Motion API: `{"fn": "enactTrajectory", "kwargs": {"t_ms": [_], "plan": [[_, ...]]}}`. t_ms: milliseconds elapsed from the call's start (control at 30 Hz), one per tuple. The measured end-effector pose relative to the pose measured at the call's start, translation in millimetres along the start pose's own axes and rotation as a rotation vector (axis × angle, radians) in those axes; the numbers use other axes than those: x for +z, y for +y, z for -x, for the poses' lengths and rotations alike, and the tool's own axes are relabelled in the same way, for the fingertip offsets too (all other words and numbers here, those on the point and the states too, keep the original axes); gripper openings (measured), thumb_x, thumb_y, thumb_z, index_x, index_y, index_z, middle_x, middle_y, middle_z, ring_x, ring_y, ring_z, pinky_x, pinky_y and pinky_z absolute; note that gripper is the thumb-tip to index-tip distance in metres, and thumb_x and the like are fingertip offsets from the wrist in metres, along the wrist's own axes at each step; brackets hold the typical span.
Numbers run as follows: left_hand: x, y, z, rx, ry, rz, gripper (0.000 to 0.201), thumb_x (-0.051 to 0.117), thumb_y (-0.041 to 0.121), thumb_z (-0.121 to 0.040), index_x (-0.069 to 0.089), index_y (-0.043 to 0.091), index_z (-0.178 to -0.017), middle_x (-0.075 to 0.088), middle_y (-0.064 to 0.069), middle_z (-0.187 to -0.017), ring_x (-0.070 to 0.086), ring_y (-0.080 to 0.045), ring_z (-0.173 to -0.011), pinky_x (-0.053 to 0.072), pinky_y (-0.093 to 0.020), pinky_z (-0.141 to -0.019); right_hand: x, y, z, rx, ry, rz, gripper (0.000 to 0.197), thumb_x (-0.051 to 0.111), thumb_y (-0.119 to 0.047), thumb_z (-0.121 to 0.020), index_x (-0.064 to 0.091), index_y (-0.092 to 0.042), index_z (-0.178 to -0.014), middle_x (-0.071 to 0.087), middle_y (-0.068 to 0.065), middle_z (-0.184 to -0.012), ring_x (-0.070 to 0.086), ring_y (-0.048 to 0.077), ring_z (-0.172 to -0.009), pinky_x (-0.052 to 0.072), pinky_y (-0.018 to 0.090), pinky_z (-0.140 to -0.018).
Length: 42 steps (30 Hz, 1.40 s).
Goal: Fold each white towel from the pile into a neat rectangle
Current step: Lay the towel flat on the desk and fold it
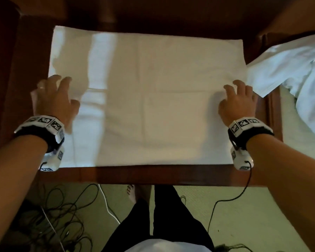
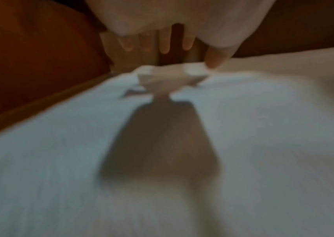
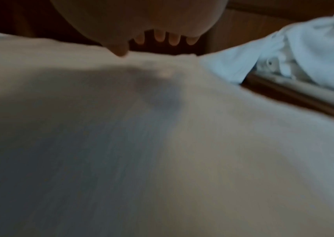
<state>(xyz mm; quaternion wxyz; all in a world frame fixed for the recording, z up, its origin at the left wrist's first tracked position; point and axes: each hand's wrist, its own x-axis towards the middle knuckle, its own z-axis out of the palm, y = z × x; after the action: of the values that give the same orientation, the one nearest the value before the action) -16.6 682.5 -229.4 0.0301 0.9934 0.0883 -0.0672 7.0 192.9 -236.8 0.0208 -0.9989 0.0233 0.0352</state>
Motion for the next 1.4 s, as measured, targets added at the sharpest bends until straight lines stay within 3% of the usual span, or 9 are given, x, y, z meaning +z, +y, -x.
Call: {"fn": "enactTrajectory", "kwargs": {"t_ms": [167,267,467,700,800,967,1067,1267,1400], "plan": [[57,12,80,0.106,-0.198,0.015,0.076,0.033,0.066,-0.092,0.015,0.034,-0.158,0.011,-0.009,-0.167,0.016,-0.043,-0.149,0.022,-0.064,-0.114,49,-15,93,-0.013,-0.235,-0.101,0.068,0.023,-0.059,-0.096,0.009,-0.035,-0.158,-0.007,0.003,-0.167,-0.003,0.030,-0.153,0.008,0.053,-0.119],[78,-1,122,0.118,-0.248,-0.030,0.081,0.018,0.072,-0.090,0.005,0.032,-0.160,0.003,-0.010,-0.168,0.008,-0.045,-0.150,0.015,-0.065,-0.115,64,-9,136,-0.013,-0.278,-0.055,0.070,0.014,-0.066,-0.095,-0.007,-0.039,-0.156,-0.022,-0.003,-0.164,-0.018,0.024,-0.151,-0.001,0.053,-0.122],[74,12,142,0.158,-0.202,0.042,0.084,0.024,0.073,-0.089,0.014,0.029,-0.159,0.005,-0.010,-0.168,0.006,-0.042,-0.151,0.013,-0.065,-0.117,57,-44,149,0.016,-0.194,-0.126,0.074,0.022,-0.063,-0.093,0.015,-0.026,-0.158,-0.004,0.007,-0.166,-0.002,0.029,-0.153,0.013,0.057,-0.119],[95,59,148,0.323,-0.204,-0.022,0.084,0.024,0.076,-0.087,0.016,0.035,-0.159,0.004,-0.002,-0.169,0.006,-0.041,-0.152,0.010,-0.068,-0.115,70,-167,153,-0.505,-0.238,-0.047,0.070,0.032,-0.062,-0.095,0.022,-0.030,-0.157,0.005,0.008,-0.166,0.007,0.030,-0.153,0.018,0.056,-0.117],[97,54,147,0.328,-0.191,-0.025,0.086,0.023,0.078,-0.085,0.015,0.034,-0.159,0.002,-0.001,-0.169,0.003,-0.039,-0.153,0.008,-0.067,-0.116,73,-116,142,-0.415,-0.232,-0.019,0.069,0.022,-0.066,-0.097,0.012,-0.036,-0.157,-0.003,0.002,-0.167,-0.001,0.024,-0.153,0.013,0.051,-0.120],[97,57,148,0.331,-0.198,-0.037,0.087,0.026,0.078,-0.085,0.019,0.034,-0.158,0.006,-0.002,-0.169,0.005,-0.039,-0.153,0.010,-0.067,-0.116,62,19,120,0.050,-0.230,-0.031,0.069,0.014,-0.068,-0.094,0.006,-0.040,-0.157,-0.007,-0.001,-0.167,-0.006,0.019,-0.153,0.009,0.052,-0.120],[94,60,146,0.313,-0.209,-0.029,0.087,0.027,0.078,-0.084,0.020,0.033,-0.158,0.007,-0.002,-0.168,0.006,-0.039,-0.153,0.011,-0.067,-0.116,53,36,111,0.214,-0.230,-0.042,0.073,0.010,-0.064,-0.093,0.010,-0.032,-0.158,-0.004,0.005,-0.167,-0.003,0.022,-0.153,0.009,0.055,-0.120],[86,80,147,0.565,-0.222,-0.018,0.083,0.030,0.070,-0.088,0.017,0.029,-0.159,0.008,-0.007,-0.168,0.013,-0.038,-0.152,0.014,-0.059,-0.119,59,-62,146,-0.254,-0.282,-0.047,0.070,0.019,-0.065,-0.096,0.004,-0.036,-0.158,-0.012,0.003,-0.166,-0.011,0.028,-0.152,0.005,0.054,-0.120],[83,36,125,0.542,-0.265,-0.096,0.076,0.013,0.074,-0.092,0.003,0.039,-0.159,-0.004,0.003,-0.169,0.004,-0.034,-0.153,0.012,-0.055,-0.120,64,-75,148,-0.222,-0.335,-0.048,0.071,0.022,-0.070,-0.094,-0.001,-0.043,-0.156,-0.018,-0.001,-0.165,-0.017,0.031,-0.151,0.002,0.058,-0.120]]}}
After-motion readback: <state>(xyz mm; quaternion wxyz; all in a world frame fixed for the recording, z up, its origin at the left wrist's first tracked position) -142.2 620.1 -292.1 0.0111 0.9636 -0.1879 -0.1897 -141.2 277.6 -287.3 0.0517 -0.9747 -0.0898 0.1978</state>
